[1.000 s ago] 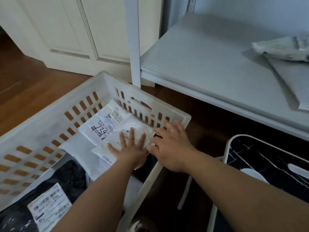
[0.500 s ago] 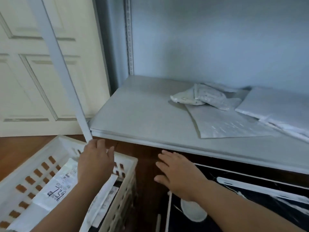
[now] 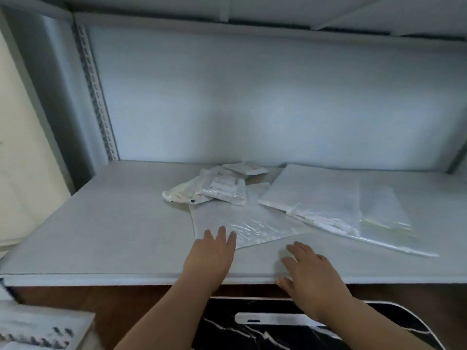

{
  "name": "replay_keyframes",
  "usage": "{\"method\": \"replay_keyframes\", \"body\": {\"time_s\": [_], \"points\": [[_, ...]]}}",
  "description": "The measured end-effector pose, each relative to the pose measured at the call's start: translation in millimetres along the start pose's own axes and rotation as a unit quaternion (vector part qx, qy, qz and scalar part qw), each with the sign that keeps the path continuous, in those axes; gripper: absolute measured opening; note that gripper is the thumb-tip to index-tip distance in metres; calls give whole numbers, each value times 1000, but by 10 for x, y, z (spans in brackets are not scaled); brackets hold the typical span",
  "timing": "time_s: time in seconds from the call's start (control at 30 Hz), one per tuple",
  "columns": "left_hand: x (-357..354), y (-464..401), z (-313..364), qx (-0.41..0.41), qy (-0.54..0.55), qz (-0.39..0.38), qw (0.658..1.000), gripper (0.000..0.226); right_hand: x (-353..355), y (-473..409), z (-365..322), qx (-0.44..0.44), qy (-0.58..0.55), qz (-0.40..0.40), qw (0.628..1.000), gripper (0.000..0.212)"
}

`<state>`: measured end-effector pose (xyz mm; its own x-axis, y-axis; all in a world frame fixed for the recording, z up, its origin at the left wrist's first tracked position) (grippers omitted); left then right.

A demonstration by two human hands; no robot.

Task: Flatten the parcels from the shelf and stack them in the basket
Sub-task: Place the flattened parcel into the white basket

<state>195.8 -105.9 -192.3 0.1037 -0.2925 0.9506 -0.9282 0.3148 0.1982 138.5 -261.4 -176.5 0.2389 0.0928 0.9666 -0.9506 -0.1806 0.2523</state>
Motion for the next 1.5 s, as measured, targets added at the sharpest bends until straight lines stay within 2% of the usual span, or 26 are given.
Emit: {"method": "replay_keyframes", "body": {"time_s": [0.1,0.23,0.3,0.37,0.4,0.5,0.57,0.63,0.67,0.8,0.83,0.87,0.9,0.93,0.97,1.0,1.07,1.1,1.17,1.2,1.23,1.33,1.37,1.43,1.5], "points": [[-84,-200,20,43,-34,-55,997,65,-115,20,184,-12,6,29,999,46],[-38,-229,35,29,-34,-54,998,33,-223,85,274,19,-53,-5,998,44],[209,-96,5,21,-24,46,998,23,-267,107,332,25,-73,-15,997,48],[337,47,-104,17,17,97,995,43,-227,148,363,16,-85,0,996,50],[403,107,-171,24,36,134,990,44,-185,171,386,7,-100,15,995,53],[645,333,-344,51,69,203,975,36,-79,242,428,-34,-184,39,982,79],[834,536,-502,72,135,240,959,25,46,321,495,-69,-296,82,949,103],[1077,770,-665,90,206,273,935,11,202,464,601,-95,-413,138,895,119],[1185,858,-716,95,223,264,934,8,283,547,658,-101,-460,155,869,125],[1576,1253,-750,55,276,248,927,12,613,839,732,-50,-563,188,803,139],[1646,1342,-723,41,284,243,926,14,703,921,736,-35,-579,194,791,133],[1697,1440,-699,34,288,242,926,15,779,1013,739,-23,-594,195,780,116],[1727,1545,-673,34,309,243,919,15,834,1111,736,-9,-615,191,765,89],[1715,1607,-719,51,350,257,899,14,864,1177,738,6,-641,183,746,61],[1642,1694,-791,83,425,266,861,12,878,1248,744,15,-657,178,732,41],[1490,1788,-841,118,521,265,803,16,840,1333,754,9,-666,174,725,29],[1000,1872,-793,141,706,198,665,43,628,1422,761,-20,-680,152,717,22],[738,1875,-640,141,742,127,643,50,437,1472,748,-40,-690,127,711,23],[235,1937,-296,141,757,1,638,50,-44,1511,682,-84,-693,50,714,26],[25,1965,-171,152,750,-31,643,43,-255,1510,652,-106,-679,16,727,27],[-209,2024,-48,169,743,-52,646,35,-489,1539,624,-134,-650,-8,748,29],[-697,2104,196,216,745,-81,626,25,-966,1577,631,-201,-469,-78,857,48],[-804,2097,230,226,741,-82,627,21,-1086,1596,629,-212,-418,-100,877,56],[-915,2071,299,235,714,-90,653,13,-1241,1611,625,-217,-362,-119,899,73],[-940,2004,367,237,669,-105,697,11,-1317,1556,618,-199,-327,-115,917,76]]}}
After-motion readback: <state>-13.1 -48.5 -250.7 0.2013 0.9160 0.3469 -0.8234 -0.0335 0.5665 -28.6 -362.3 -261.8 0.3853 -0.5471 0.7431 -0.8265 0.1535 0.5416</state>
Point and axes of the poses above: each hand's wrist, its own y-axis away from the middle knuckle, its own x-axis out of the back of the hand, z = x × y, the point moved 8 cm from there along -y, towards the middle knuckle, and after that the axes turned 12 degrees about -z, right-handed, at the moved point
